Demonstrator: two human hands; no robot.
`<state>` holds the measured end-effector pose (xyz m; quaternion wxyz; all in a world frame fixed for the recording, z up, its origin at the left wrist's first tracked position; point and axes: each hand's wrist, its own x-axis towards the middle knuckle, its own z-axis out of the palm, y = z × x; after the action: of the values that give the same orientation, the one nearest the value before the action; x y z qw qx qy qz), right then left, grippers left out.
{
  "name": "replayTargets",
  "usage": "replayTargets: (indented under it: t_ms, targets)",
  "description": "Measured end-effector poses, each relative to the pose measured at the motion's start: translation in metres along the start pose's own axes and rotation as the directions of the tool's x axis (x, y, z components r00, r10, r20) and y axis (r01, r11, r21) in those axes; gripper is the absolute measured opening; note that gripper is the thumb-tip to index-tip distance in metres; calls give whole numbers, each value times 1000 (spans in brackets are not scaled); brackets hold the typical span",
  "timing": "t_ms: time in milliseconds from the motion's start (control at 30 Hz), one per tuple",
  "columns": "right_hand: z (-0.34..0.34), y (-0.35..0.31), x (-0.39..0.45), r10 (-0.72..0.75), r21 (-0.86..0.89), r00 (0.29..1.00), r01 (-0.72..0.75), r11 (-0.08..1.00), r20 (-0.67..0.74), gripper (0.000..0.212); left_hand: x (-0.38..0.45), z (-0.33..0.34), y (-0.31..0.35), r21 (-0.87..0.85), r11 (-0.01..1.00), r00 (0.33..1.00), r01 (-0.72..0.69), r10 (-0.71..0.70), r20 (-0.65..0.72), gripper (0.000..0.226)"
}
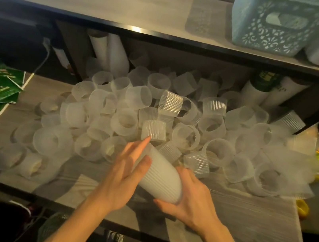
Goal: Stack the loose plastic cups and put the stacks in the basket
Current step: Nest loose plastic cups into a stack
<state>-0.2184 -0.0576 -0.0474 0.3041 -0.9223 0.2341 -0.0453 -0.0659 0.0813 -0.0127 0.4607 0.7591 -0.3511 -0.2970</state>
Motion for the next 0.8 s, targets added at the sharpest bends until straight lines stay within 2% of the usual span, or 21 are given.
replayTargets:
  t_ms: [100, 167, 267, 333, 433, 533, 700, 800]
  targets:
    - [-1, 1, 3, 20, -12, 1000, -20, 1000, -5, 75, 5, -5, -9, -45, 999, 999, -23, 21, -39, 80]
    - [-2, 4, 5, 60, -16, 998, -61, 998, -29, 78, 9, -11, -21, -95, 995, 982, -21, 3, -187, 65]
    - [-7, 11, 5, 133, -5, 988, -133, 991, -73, 86, 15, -21, -47, 65, 998, 925, 24, 2, -381, 48]
    - [-11, 15, 3, 182, 23, 978, -181, 983, -103, 88, 19, -21, -61, 244, 968, 932, 62, 31, -362, 56]
    - [-13, 17, 2, 228, 65, 967, -222, 973, -112, 87, 27, -12, -62, 515, 854, 955, 69, 93, -283, 80]
    - [-12, 16, 1, 233, 61, 966, -227, 972, -115, 86, 44, -2, -47, 495, 863, 951, 98, 66, -302, 86]
    - [-11, 18, 1, 268, 78, 953, -259, 963, -138, 81, 83, 8, -18, 433, 885, 945, 173, -24, -327, 67]
    - [-12, 20, -1, 285, 114, 947, -270, 956, -146, 81, 102, 12, -7, 465, 839, 941, 283, -149, -305, 82]
